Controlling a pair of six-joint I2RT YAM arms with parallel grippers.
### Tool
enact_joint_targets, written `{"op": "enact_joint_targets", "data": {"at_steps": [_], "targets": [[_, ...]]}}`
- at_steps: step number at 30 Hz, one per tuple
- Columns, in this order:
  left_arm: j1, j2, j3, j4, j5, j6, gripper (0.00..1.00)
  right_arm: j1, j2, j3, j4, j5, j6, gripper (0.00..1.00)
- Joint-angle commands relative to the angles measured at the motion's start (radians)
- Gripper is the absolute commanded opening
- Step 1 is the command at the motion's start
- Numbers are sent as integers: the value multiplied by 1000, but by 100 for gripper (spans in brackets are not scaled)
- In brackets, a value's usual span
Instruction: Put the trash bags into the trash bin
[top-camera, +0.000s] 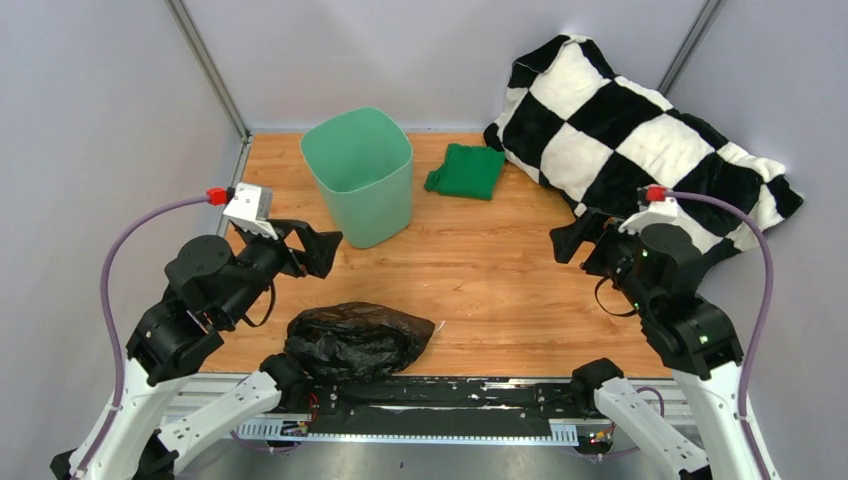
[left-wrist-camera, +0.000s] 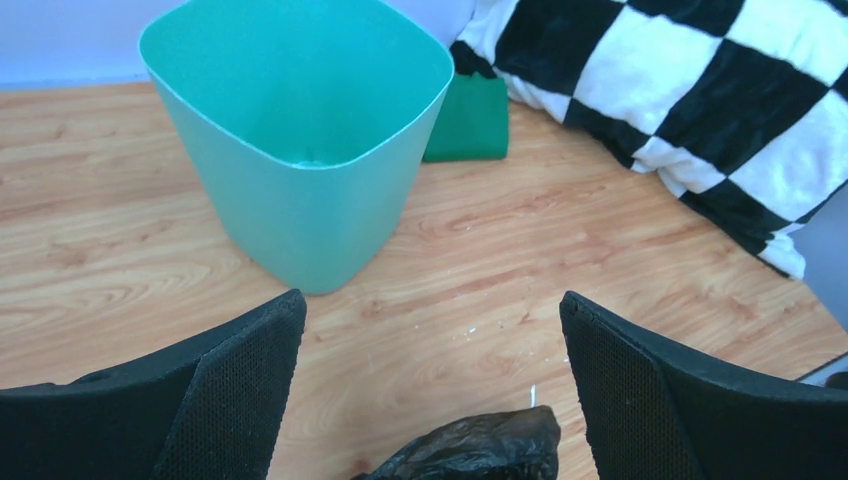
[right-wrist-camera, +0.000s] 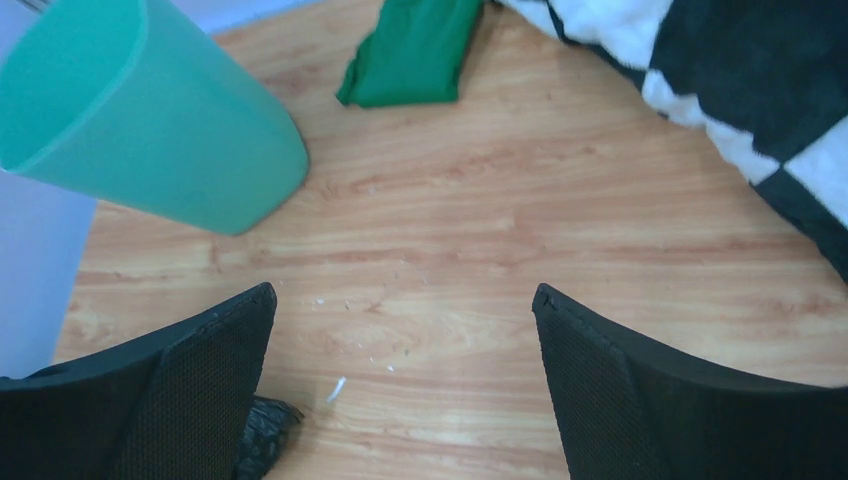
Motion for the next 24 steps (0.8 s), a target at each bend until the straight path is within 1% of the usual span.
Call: {"op": "enact_joint_targets", "data": {"at_steps": [1,4,8,10,13,16,20,24], "targets": [[-5,-2,-33,-60,-31,-43,100,10,33,-47,-91,-40,30,100],[-5,-24,-58,-68,-4,-43,100,10,55,-63,-96,-155,19,100],[-5,-63,-100,-73,41,-49,100,16,97,-143,-55,-336,2,100],[-5,-81,-124,-80,45,-65,100,40,117,-179,-40,-365,8,100],[-5,-96,-151,-104,39,-84,100,131,146,-213,-17,-322,24,99],[-5,-106,-185,-115,49,-100,100,279,193,-234,34,-243,57,99],[-5,-128,-265,-125,69,-135,100,494,314,-224,110,-142,89,99],[-5,-161,-341,-132,83,-171,100,655,413,-233,237,-101,81,98]]}}
